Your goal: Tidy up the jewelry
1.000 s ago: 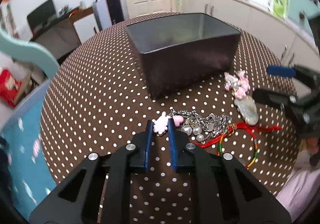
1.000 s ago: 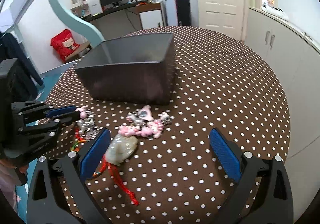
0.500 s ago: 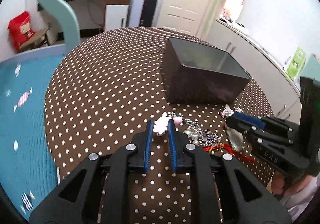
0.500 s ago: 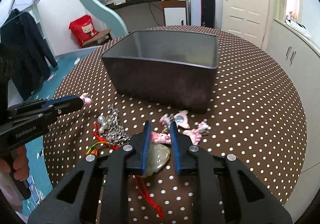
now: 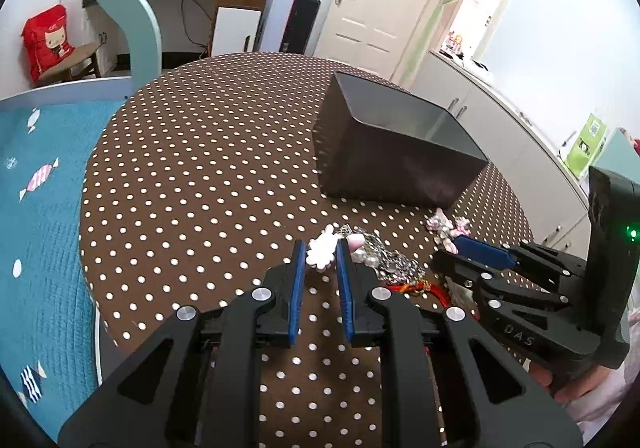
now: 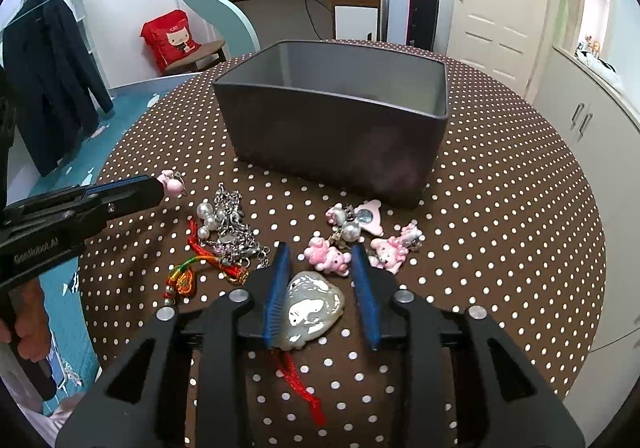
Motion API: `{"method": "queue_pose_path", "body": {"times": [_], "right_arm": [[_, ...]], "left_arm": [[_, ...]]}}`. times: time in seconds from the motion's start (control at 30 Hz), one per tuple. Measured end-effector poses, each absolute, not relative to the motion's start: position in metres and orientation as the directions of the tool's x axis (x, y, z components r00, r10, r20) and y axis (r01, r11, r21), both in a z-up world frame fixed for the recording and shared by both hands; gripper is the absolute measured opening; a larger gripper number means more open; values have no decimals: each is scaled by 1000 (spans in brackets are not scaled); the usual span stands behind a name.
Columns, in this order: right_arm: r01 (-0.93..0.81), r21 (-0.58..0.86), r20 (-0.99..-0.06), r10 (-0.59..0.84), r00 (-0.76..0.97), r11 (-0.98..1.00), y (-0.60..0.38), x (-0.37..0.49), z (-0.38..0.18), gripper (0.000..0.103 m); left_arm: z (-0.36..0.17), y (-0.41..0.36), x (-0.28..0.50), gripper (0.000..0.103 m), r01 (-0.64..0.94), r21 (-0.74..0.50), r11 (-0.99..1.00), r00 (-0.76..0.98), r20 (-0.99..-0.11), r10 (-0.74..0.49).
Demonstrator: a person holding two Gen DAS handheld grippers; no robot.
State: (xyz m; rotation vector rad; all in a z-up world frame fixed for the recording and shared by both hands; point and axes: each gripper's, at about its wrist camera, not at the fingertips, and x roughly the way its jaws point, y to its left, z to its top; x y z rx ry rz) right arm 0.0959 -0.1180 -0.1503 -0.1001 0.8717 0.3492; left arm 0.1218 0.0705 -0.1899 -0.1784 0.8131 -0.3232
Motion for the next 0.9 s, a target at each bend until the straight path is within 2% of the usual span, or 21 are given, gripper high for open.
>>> {"method": "queue_pose_path", "body": {"times": [0.07, 0.13, 0.2, 0.4, 0.67, 0.9], "right_arm": [[-340, 43, -763, 250, 596, 939, -116, 96, -151, 30], [-330, 49, -764, 248, 596, 943, -117, 97, -151, 22], [-317, 94, -768, 271, 580, 944, -121, 101, -149, 22], [-328, 104, -774, 284, 566, 939, -117, 103, -144, 19], [-328, 138, -745, 316, 588, 935, -128, 105, -123, 19], [-338, 225, -684, 396, 613, 914, -147, 108, -91, 19]], "left_arm": [[-190, 67, 121, 15, 225, -276, 934, 641, -681, -356], [-191, 65, 119, 15, 232, -283, 931, 637, -679, -365], [-191, 62, 118, 15, 241, -285, 928, 635, -676, -373], [-185, 56, 118, 15, 260, -293, 920, 637, -664, -392], [-160, 52, 124, 15, 284, -287, 915, 676, -617, -403], [-130, 43, 135, 15, 322, -267, 908, 712, -565, -418]]}}
